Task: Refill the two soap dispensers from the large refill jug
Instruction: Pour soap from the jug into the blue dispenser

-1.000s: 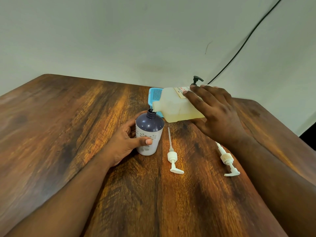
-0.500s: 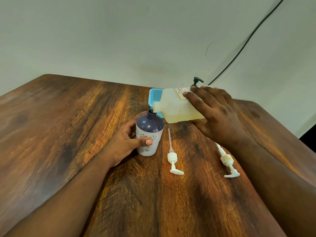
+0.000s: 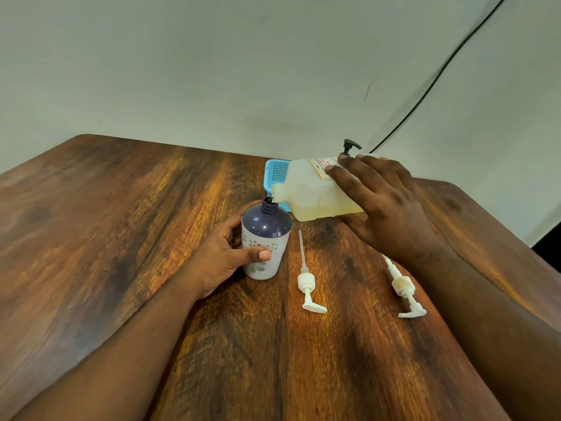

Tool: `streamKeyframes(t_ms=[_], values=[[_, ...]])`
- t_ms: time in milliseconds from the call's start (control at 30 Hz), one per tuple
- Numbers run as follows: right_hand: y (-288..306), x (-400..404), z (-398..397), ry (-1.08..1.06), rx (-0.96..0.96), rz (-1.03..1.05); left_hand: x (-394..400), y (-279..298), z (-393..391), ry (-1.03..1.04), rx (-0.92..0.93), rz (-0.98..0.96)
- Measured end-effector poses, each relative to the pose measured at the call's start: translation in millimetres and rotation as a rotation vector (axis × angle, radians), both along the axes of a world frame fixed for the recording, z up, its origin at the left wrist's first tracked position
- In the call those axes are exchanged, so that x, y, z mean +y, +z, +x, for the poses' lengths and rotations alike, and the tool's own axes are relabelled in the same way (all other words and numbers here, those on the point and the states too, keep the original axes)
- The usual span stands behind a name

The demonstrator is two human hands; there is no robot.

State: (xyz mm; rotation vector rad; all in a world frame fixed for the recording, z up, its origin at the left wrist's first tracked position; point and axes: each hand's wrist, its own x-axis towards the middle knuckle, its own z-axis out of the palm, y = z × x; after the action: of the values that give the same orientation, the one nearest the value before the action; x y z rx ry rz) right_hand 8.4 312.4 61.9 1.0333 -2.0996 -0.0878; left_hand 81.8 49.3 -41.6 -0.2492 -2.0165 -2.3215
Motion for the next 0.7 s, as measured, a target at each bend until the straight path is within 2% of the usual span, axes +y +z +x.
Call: streamKeyframes(t_ms=[700], values=[[1.6, 0.5, -1.8, -0.007, 0.008, 0.004, 2.2, 4.8, -0.2, 0.01, -0.004, 0.001]])
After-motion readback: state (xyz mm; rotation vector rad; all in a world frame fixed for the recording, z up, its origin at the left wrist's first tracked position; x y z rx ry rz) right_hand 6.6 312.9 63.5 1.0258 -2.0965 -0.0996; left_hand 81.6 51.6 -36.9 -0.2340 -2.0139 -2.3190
